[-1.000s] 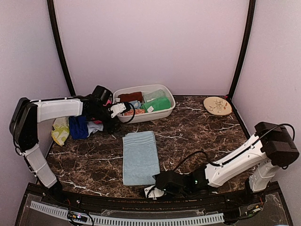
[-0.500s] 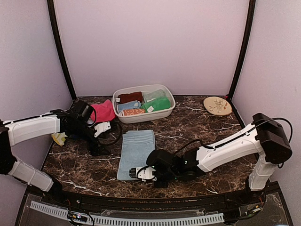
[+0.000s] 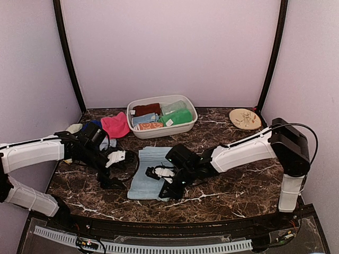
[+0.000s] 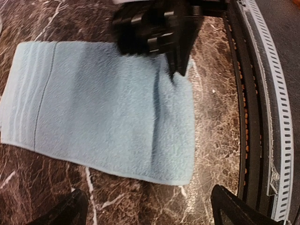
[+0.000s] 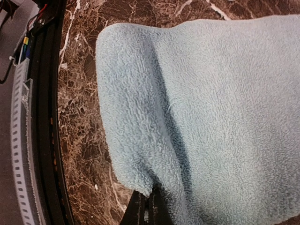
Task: Roll the towels
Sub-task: Roll the towel at the center of the board.
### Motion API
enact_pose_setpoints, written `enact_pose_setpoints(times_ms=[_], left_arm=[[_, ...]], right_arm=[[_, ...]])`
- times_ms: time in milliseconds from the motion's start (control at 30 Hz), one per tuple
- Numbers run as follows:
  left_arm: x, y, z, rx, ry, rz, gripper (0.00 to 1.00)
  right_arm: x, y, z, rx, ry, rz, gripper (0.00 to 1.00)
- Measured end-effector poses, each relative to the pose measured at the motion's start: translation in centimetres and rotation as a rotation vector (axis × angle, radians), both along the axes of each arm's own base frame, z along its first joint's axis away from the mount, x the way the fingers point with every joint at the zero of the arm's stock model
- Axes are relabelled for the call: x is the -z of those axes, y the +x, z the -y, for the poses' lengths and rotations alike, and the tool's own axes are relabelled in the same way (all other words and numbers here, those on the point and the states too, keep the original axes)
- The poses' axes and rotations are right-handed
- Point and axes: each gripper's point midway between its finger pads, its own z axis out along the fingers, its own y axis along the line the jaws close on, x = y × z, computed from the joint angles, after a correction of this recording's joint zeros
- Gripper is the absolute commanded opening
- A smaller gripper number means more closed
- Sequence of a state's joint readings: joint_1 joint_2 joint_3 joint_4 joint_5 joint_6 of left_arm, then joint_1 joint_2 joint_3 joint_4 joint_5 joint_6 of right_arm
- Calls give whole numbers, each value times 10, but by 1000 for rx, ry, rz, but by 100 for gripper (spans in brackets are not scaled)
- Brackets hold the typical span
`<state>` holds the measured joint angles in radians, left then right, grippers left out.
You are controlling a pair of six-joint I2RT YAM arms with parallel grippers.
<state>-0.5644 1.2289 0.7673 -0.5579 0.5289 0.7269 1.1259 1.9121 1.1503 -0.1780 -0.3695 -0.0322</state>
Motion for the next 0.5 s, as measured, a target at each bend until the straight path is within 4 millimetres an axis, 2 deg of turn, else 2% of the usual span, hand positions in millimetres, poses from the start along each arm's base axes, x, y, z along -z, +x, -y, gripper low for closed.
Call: enact_pose_setpoints(times_ms=[233,400,500], left_arm=[[13,-26,21,138,26,-9,88],[30,-35,31,197,71,-17,86],[40,-39,38,227,99,-14,78]], right_arm=[[12,2,-1,74,42,-287,0],[10,4,-2,108,62,-395,0],[7,4,-4,117,72,-425,0]])
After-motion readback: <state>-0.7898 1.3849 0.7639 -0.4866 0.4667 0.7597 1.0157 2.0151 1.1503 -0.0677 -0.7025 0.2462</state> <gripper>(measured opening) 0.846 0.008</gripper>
